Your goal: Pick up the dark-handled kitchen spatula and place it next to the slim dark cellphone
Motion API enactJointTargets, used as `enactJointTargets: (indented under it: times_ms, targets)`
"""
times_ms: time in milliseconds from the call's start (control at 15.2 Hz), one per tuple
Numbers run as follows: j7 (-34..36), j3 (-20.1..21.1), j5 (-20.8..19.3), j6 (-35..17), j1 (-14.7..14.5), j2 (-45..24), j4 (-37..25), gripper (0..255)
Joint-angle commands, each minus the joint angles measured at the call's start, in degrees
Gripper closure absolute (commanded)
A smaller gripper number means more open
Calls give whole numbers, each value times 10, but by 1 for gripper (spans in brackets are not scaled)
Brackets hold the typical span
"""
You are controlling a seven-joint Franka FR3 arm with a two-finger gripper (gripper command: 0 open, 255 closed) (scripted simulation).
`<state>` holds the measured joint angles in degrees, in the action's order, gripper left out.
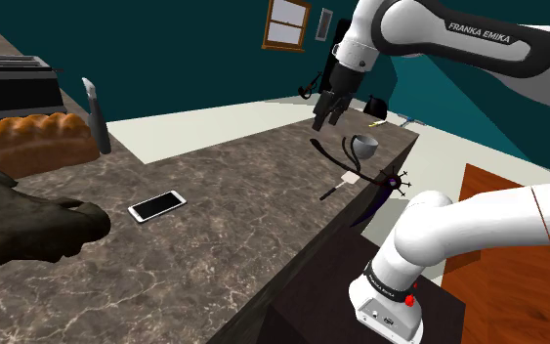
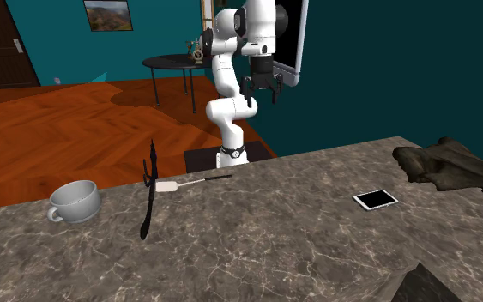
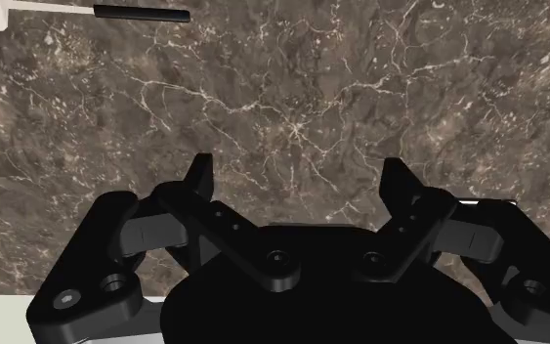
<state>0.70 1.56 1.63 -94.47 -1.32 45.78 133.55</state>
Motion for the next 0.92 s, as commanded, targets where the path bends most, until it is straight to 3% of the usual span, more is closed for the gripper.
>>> enactJointTargets:
  times_ms: [0,396,858]
  targets:
    - [0,0,0,0,0,0,0,0]
    - [-203,-90,-55,-22,-37,89,117,0]
    - [-451,-226,-161,-49,-58,141,201,0]
